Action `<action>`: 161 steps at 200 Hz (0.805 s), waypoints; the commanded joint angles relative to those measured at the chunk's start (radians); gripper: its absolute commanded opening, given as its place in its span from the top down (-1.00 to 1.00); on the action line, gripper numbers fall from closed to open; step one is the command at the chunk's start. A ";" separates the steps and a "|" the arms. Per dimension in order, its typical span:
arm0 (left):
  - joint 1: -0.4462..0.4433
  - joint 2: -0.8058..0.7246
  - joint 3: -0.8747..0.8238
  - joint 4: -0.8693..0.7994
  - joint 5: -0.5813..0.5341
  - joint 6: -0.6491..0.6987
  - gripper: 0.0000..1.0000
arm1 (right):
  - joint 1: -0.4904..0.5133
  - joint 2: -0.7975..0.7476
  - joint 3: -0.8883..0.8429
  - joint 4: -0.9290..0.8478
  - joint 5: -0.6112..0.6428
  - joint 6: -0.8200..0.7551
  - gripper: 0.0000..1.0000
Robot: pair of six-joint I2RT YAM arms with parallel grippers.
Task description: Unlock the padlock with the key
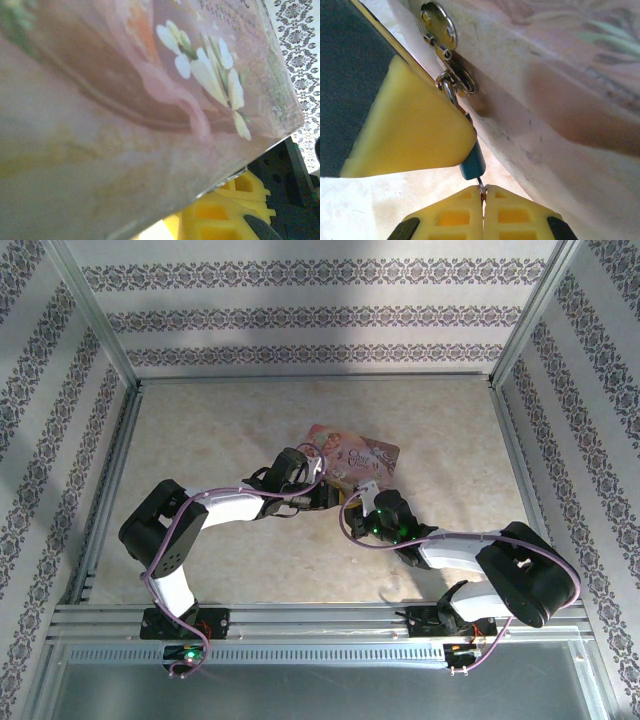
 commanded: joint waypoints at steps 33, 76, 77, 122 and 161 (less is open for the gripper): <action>-0.017 -0.005 0.019 0.006 0.072 -0.018 0.64 | -0.012 -0.033 0.071 0.168 -0.062 0.024 1.00; -0.017 0.031 0.015 0.054 0.089 -0.050 0.63 | -0.012 -0.007 0.046 0.126 -0.034 0.034 1.00; -0.017 0.031 0.015 0.055 0.088 -0.053 0.63 | -0.011 -0.006 0.044 0.127 -0.034 0.035 1.00; -0.021 0.064 0.021 0.058 0.080 -0.056 0.64 | -0.010 0.011 -0.009 0.090 -0.029 0.062 1.00; -0.021 0.082 0.001 0.112 0.075 -0.086 0.54 | -0.007 0.024 -0.022 0.034 -0.023 0.103 1.00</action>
